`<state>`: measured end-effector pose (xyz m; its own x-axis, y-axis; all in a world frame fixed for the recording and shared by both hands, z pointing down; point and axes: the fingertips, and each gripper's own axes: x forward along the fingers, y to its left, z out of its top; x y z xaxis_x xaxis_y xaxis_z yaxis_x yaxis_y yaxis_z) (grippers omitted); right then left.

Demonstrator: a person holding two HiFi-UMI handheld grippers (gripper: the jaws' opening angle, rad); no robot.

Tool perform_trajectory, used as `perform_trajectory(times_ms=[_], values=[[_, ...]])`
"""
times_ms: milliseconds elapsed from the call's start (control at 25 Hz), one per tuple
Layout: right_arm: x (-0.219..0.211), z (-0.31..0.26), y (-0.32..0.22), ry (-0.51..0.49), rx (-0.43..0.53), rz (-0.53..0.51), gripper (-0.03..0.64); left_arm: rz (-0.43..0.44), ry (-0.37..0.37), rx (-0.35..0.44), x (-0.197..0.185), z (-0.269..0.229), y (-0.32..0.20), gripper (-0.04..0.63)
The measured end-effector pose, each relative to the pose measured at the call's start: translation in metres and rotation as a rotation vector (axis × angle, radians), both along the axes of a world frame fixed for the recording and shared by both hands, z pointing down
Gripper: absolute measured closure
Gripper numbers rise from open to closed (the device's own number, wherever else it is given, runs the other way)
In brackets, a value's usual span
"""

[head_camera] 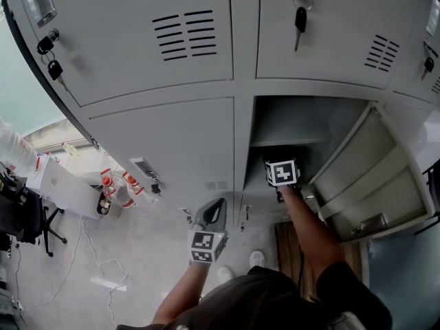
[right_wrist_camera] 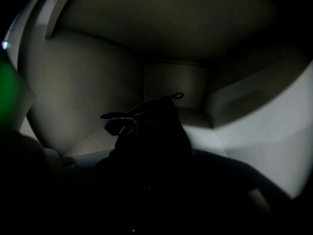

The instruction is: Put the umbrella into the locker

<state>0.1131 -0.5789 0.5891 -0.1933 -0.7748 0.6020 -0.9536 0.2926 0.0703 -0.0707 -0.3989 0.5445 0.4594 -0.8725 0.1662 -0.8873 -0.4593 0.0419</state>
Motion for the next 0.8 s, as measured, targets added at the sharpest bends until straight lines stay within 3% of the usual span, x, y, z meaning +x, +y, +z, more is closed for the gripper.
perform_trajectory(times_ms=[400, 560, 800], values=[[-0.004, -0.002, 0.001, -0.014, 0.019, -0.001, 0.336, 0.003, 0.011, 0.0, -0.001, -0.001, 0.006, 0.591], [-0.001, -0.012, 0.004, -0.038, 0.068, 0.01, 0.291, 0.004, 0.011, -0.001, -0.004, -0.001, 0.01, 0.591], [0.009, -0.035, 0.029, -0.115, 0.161, 0.053, 0.284, 0.011, 0.015, 0.002, -0.009, -0.002, 0.016, 0.591]])
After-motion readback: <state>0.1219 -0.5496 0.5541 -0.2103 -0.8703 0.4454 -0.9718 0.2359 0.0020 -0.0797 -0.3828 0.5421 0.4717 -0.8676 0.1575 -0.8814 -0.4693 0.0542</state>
